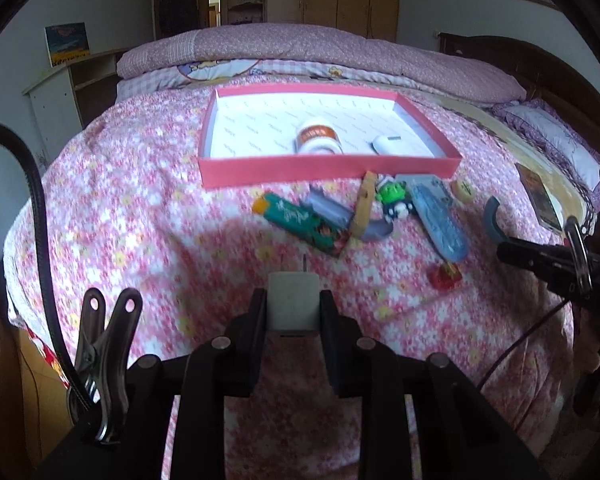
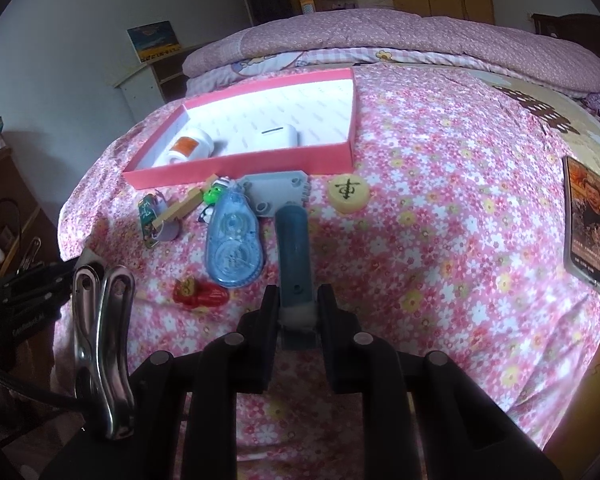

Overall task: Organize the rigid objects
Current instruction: 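Grasp the white charger plug with the left tool while the right tool grasps the blue-grey handle piece, then carry the plug into the tray and open the left tool while the right tool releases the blue piece there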

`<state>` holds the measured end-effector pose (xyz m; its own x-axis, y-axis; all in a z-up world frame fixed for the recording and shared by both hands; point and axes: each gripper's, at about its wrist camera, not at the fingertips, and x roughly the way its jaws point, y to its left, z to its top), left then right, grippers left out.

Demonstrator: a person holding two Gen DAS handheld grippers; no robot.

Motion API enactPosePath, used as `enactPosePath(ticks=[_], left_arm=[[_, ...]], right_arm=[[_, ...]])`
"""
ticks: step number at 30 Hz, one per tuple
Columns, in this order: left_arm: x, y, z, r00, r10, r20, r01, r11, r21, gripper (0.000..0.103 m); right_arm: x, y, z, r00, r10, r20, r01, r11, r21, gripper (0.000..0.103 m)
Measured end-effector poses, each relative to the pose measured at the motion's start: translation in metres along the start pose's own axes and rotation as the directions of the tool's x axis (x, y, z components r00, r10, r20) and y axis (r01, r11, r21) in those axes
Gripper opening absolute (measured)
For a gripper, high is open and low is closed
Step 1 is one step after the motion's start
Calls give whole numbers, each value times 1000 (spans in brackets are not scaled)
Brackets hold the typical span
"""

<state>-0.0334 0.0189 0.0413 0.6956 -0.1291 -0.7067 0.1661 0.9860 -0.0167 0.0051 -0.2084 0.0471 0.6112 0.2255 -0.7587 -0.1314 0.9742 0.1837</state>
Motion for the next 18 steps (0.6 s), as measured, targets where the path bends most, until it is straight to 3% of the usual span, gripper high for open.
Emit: enactPosePath(ticks=[18], left_arm=[[25,13,88,997,21,80,-21,1000,-3,26]], right_arm=[[10,6,64,999,16,49,-14,999,-38,20]])
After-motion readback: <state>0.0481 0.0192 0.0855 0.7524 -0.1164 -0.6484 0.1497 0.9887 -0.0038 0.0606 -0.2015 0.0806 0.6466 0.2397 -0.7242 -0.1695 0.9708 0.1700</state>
